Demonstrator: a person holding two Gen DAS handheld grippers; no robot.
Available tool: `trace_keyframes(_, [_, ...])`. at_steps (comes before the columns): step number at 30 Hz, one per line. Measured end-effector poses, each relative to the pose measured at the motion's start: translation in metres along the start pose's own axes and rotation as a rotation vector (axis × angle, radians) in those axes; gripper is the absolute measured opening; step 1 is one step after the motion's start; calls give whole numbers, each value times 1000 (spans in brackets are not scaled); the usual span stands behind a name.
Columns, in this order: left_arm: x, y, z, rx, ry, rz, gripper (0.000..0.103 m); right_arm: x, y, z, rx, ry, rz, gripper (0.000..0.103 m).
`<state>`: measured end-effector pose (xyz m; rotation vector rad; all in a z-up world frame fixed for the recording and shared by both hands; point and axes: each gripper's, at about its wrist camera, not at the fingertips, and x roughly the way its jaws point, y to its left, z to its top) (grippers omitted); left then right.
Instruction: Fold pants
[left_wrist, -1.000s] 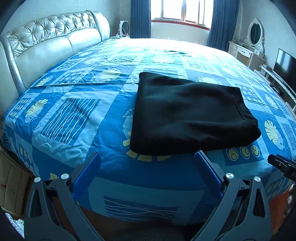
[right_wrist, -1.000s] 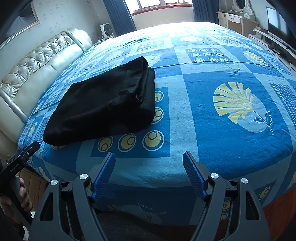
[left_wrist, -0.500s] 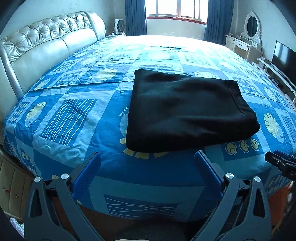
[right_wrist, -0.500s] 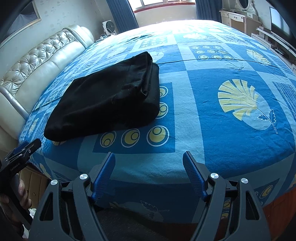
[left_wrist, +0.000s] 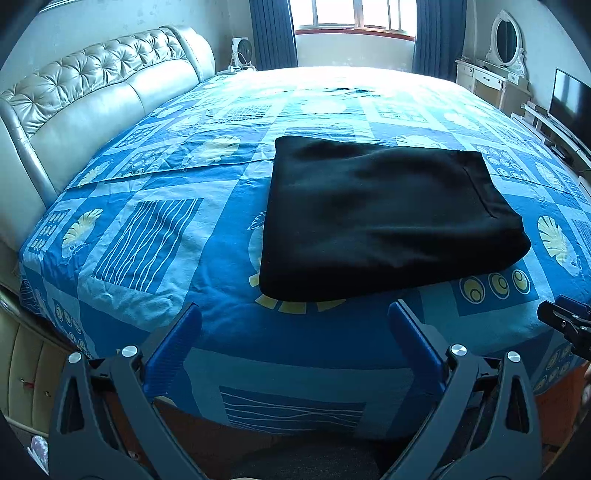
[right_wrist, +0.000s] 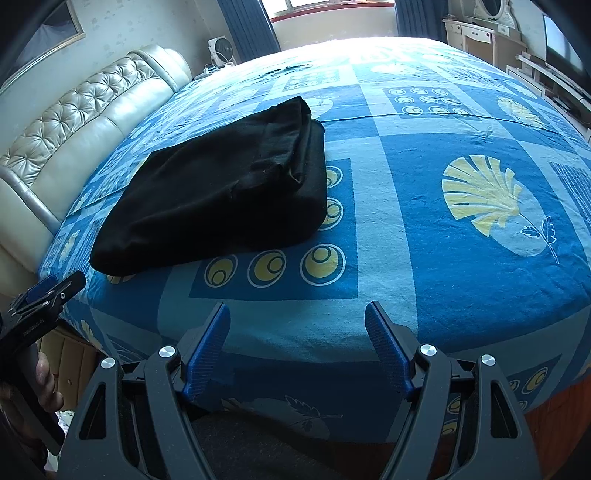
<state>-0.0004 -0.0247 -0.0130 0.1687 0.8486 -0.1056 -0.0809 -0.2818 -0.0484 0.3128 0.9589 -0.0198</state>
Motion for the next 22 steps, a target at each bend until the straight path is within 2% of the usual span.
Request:
trace_keyframes(9, [-3, -3, 2, -1, -10, -21, 101, 2, 1, -1, -3, 9, 3, 75])
trace_keyframes(11, [-9, -1, 4, -41, -38, -37, 101, 2, 1, -2, -3, 9, 1, 75])
trace_keyframes(12, [-13, -1, 7, -53, -50, -66, 101, 1, 1, -1, -1, 11, 4, 75])
trace_keyframes(14, [-20, -1, 17, -43, -55, -170, 101, 0, 2, -1, 0, 9, 14, 75])
trace_keyframes(18, [-25, 22, 43, -53, -123, -226, 101, -7, 3, 11, 4, -3, 36, 75])
trace_keyframes(20, [-9, 47, 62, -92, -115, -203, 101, -11, 3, 26, -12, -39, 28, 75])
trace_keyframes(22, [17, 80, 80, -155, -105, -135, 101, -10, 1, 52, -24, -85, 13, 78])
